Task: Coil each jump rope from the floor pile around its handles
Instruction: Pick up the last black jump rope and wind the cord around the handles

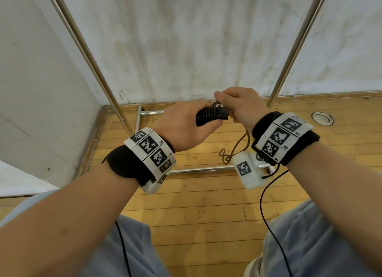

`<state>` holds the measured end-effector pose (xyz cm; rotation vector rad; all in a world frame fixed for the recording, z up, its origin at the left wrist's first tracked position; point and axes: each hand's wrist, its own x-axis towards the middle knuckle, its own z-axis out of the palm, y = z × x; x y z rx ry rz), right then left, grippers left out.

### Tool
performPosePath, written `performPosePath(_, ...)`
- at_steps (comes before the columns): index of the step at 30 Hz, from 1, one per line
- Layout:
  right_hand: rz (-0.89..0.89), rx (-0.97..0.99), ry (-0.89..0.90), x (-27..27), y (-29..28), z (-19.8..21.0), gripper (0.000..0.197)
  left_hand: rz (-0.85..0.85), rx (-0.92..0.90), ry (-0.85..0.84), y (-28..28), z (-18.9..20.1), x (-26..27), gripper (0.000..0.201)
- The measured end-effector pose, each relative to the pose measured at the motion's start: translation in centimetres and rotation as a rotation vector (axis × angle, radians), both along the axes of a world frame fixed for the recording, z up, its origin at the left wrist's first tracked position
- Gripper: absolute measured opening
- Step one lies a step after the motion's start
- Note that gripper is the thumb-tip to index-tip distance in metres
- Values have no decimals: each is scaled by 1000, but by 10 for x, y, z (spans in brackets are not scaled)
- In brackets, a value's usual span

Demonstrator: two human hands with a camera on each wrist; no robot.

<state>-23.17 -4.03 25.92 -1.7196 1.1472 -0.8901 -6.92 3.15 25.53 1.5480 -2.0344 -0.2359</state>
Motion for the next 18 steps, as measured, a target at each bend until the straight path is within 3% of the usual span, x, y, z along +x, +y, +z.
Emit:
performPosePath(5,-22,-12,-6,13,9,-10,28,93,34,112,-3,5,1,25)
performPosePath(8,-23,-204,126,23,27,-16,28,120,52,198,-7,11,4,27)
performPosePath(11,48,-270,255,31,40,-20,13,158,111,277,-10,15,6,33)
performPosePath(14,94,-89,301,34,37,-22,18,166,149,307,-11,16,5,35)
performPosePath(18,164,170,112,35,36,-19,21,126,229,319,-15,16,12,31)
